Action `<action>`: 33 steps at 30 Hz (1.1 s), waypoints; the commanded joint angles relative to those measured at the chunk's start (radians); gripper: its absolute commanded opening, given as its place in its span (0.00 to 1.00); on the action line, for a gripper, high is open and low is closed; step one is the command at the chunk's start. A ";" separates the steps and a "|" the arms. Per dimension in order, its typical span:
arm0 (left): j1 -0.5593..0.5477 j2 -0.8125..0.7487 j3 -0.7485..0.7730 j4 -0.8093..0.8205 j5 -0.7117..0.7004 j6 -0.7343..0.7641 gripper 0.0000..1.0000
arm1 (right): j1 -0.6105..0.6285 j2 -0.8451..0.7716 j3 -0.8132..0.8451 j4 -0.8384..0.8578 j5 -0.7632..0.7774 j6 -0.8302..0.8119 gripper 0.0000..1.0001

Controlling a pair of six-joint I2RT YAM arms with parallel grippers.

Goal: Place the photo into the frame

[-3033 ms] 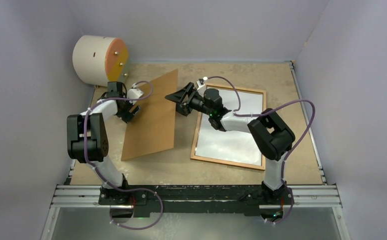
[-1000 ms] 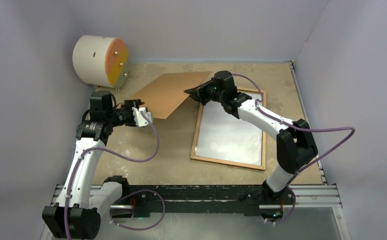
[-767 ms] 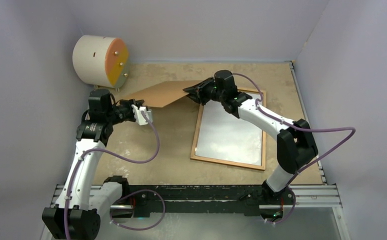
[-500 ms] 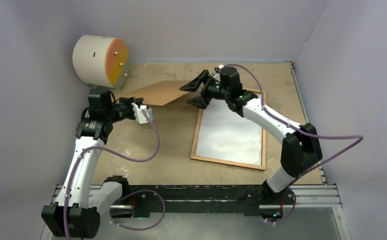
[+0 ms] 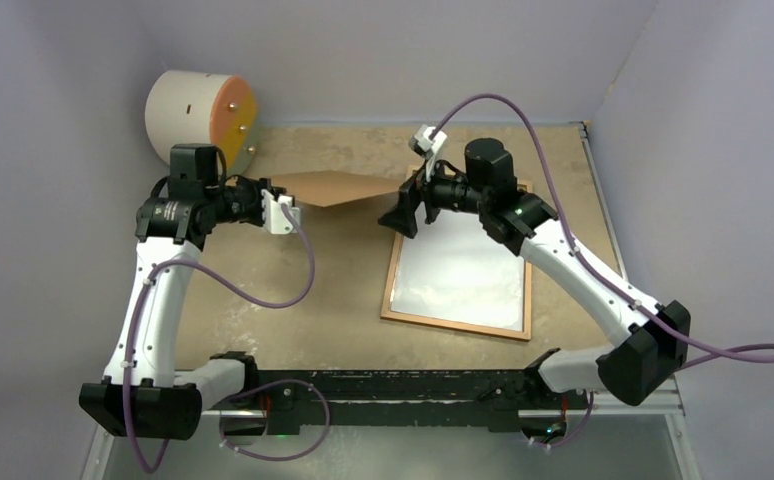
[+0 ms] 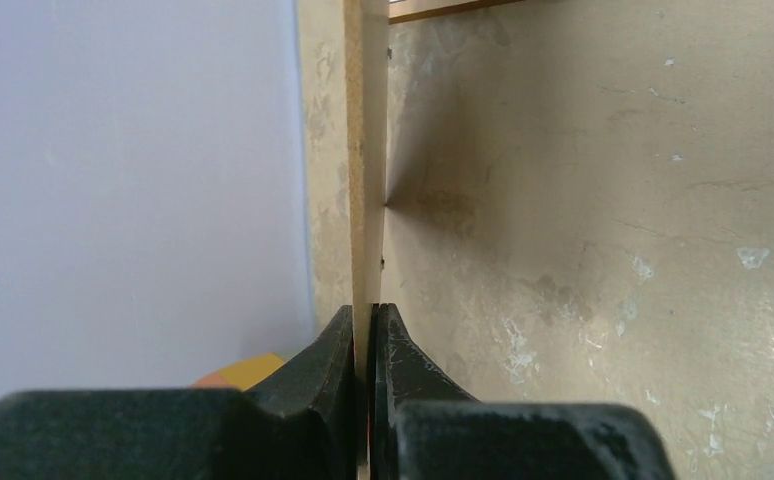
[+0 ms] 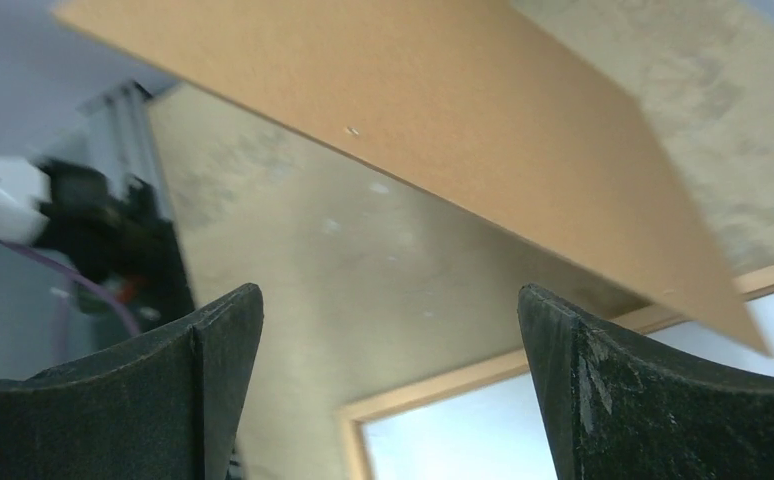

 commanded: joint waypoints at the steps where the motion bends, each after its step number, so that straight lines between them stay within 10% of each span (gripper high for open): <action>1: -0.006 0.010 0.087 -0.065 0.085 0.088 0.00 | -0.005 -0.031 -0.063 0.036 0.015 -0.421 0.99; 17: -0.008 0.051 0.177 -0.133 0.130 0.105 0.00 | 0.115 0.095 -0.074 0.215 0.097 -0.578 0.92; 23: -0.008 0.050 0.176 -0.112 0.128 0.106 0.00 | 0.119 0.163 -0.037 0.268 0.123 -0.615 0.51; 33: -0.008 0.041 0.150 -0.007 0.131 0.028 0.01 | 0.124 0.119 -0.098 0.398 0.172 -0.567 0.09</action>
